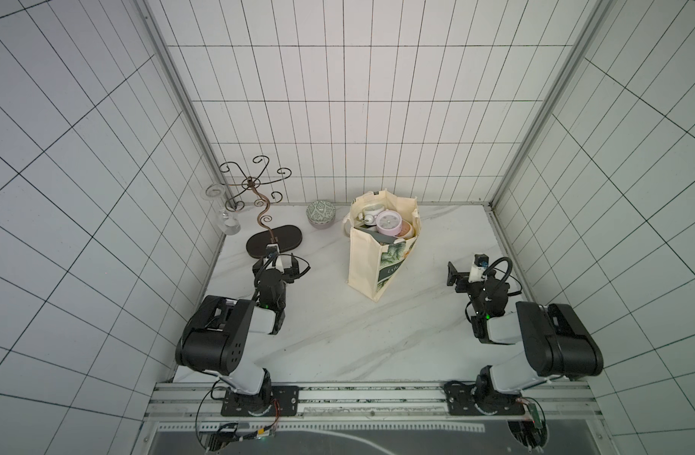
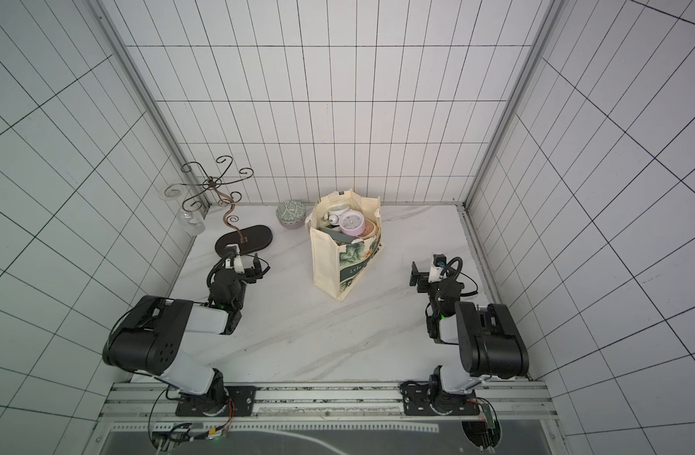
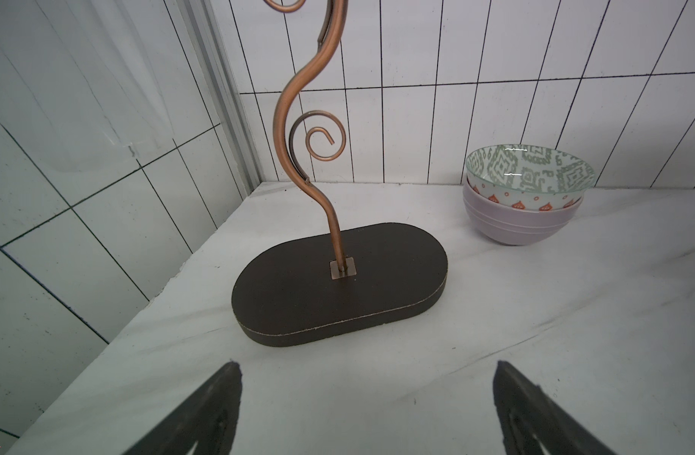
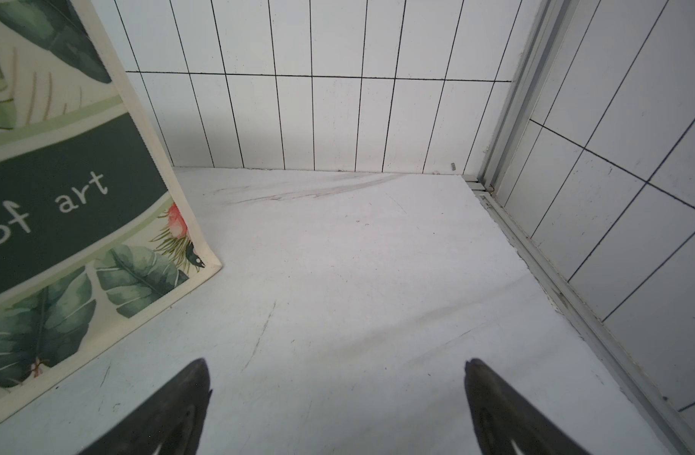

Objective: Put the alarm clock into the canvas bag
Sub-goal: Reset both arms

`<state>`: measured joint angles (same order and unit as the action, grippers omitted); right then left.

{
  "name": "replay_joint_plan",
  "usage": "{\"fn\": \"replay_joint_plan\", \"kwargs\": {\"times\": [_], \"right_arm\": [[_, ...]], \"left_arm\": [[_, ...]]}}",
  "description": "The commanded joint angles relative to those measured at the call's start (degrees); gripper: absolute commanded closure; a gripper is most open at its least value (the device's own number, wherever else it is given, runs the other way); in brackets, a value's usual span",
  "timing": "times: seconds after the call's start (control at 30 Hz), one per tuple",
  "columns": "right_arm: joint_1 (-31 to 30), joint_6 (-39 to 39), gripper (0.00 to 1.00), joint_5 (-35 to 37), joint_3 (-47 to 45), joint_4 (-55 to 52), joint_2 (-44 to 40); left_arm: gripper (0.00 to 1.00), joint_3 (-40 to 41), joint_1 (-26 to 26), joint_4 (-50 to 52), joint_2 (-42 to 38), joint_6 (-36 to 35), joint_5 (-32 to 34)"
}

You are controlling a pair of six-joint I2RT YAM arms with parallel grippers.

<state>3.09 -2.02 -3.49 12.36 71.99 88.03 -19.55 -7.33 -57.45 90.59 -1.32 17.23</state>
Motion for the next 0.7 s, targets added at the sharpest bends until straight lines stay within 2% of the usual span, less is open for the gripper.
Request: {"fn": "replay_joint_plan", "kwargs": {"times": [0.0,0.67], "right_arm": [[0.24,0.26,0.0,-0.29,2.23,0.13,0.56],[0.24,0.26,0.0,-0.29,2.23,0.13,0.52]], "left_arm": [[0.03,-0.87,0.15,0.23,-0.51,-0.08,-0.34],[0.03,-1.19,0.49,0.23,-0.19,0.0,-1.07]]}}
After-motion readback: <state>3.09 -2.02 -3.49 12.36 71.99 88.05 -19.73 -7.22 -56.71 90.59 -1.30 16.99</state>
